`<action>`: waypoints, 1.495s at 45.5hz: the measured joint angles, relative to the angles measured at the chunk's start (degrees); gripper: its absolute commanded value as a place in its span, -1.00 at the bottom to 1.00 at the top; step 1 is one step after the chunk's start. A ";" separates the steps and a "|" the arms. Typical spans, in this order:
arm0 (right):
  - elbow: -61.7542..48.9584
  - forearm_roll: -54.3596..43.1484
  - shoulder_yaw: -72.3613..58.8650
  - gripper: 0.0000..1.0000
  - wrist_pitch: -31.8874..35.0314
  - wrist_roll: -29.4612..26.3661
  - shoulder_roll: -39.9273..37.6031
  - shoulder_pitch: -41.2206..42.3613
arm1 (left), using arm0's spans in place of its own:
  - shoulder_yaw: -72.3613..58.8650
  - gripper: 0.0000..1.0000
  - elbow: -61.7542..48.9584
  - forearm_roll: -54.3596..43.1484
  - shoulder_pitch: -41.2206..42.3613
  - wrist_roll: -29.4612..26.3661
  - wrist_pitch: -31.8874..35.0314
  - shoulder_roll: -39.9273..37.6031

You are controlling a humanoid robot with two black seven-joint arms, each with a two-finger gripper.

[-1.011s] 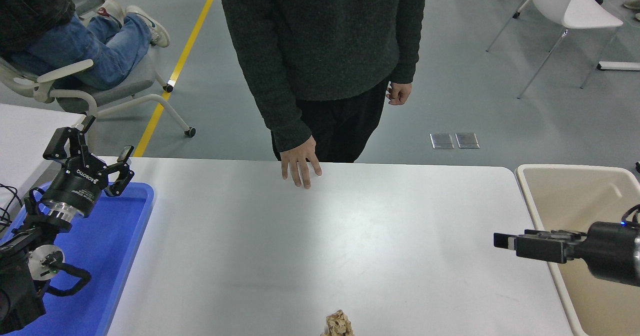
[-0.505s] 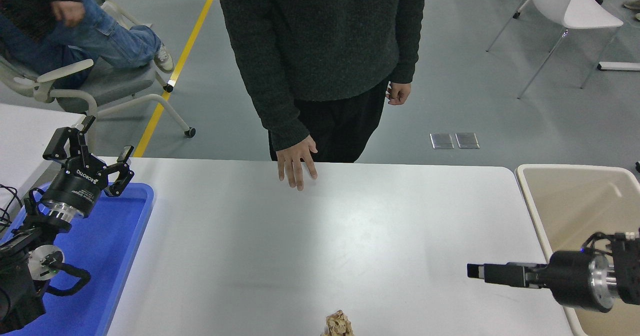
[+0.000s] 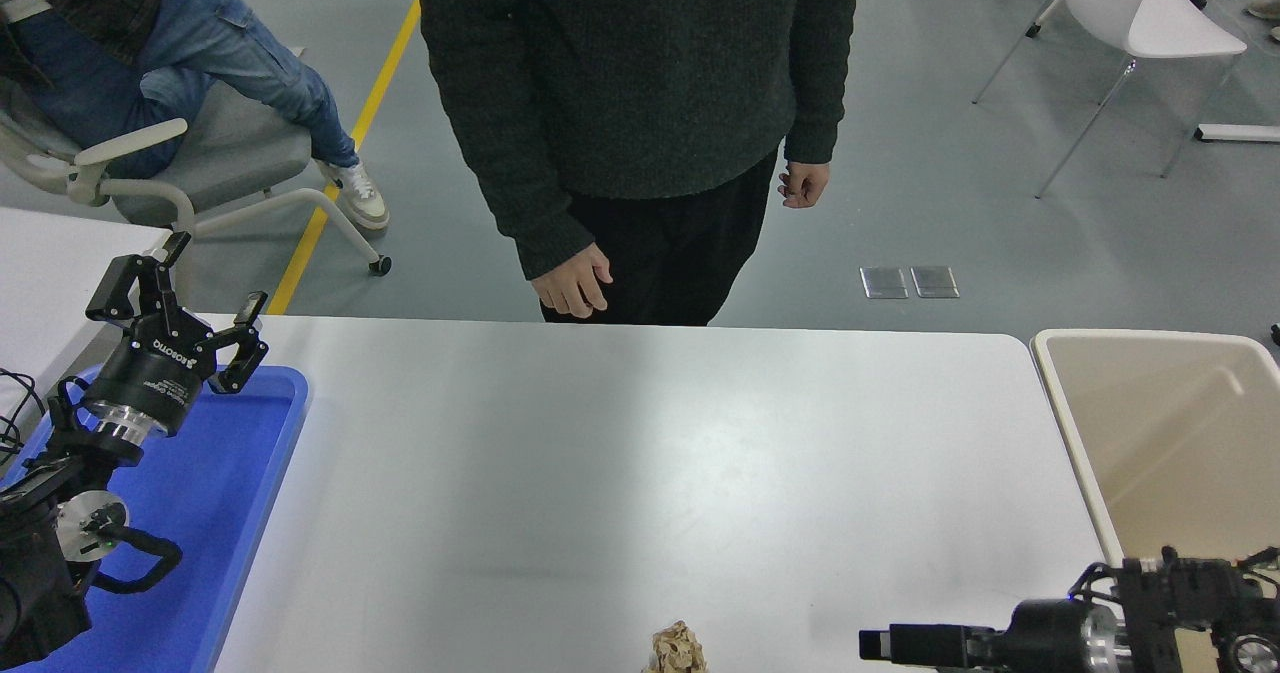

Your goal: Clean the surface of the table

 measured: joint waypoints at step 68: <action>-17.23 -0.36 -0.17 0.87 -2.90 -3.07 26.74 -2.99 | 0.00 1.00 0.00 0.00 0.00 0.00 0.00 0.00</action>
